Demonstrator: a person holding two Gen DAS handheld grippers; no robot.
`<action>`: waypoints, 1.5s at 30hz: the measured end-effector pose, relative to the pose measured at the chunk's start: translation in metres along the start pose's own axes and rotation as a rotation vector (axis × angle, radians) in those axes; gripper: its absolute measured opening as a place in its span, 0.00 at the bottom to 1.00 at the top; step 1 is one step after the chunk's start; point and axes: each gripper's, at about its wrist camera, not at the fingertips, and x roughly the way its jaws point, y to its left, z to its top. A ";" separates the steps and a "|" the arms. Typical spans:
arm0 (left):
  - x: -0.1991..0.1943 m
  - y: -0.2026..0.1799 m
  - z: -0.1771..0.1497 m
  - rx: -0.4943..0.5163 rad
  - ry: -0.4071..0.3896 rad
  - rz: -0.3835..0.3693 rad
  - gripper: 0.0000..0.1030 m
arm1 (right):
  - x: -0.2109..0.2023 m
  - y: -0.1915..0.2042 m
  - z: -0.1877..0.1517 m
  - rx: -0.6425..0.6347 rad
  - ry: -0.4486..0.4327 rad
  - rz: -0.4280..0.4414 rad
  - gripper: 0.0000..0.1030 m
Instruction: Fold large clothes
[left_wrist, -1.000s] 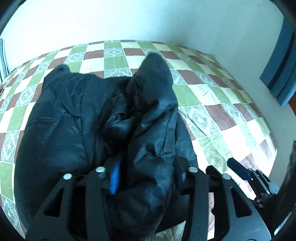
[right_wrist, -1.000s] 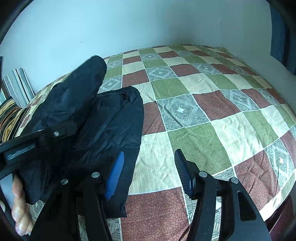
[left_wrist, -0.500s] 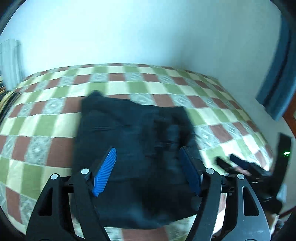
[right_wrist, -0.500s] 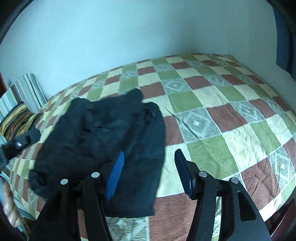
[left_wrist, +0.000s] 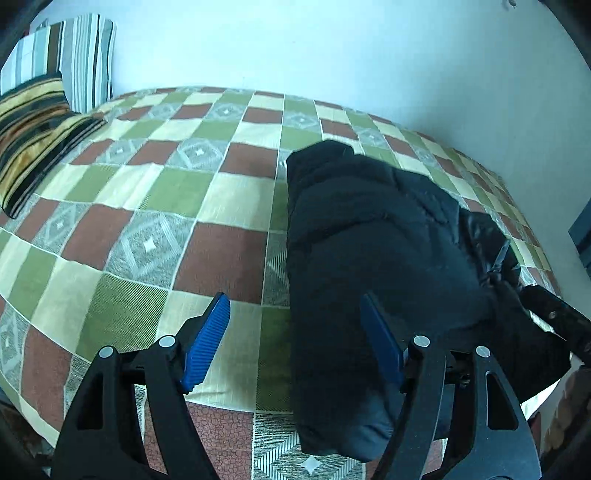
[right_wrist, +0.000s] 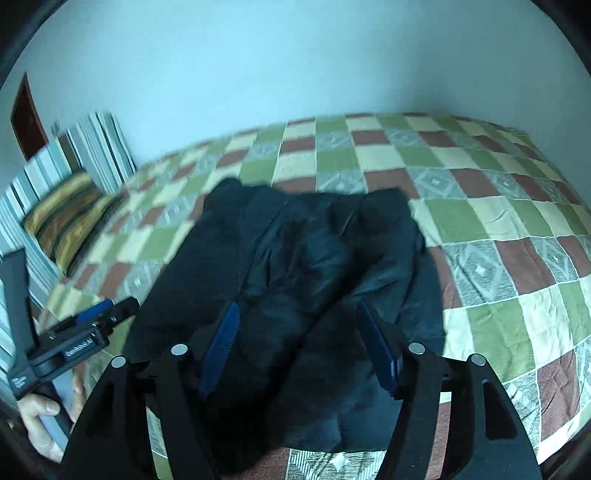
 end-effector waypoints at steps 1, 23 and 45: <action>0.002 0.001 -0.002 0.003 0.001 -0.004 0.70 | 0.006 0.003 -0.002 -0.006 0.022 -0.008 0.67; 0.003 -0.016 -0.002 0.052 -0.009 -0.162 0.76 | 0.007 -0.045 -0.008 0.057 0.039 -0.078 0.04; 0.020 -0.093 -0.006 0.195 0.037 -0.139 0.76 | 0.031 -0.100 -0.026 0.200 0.083 0.017 0.08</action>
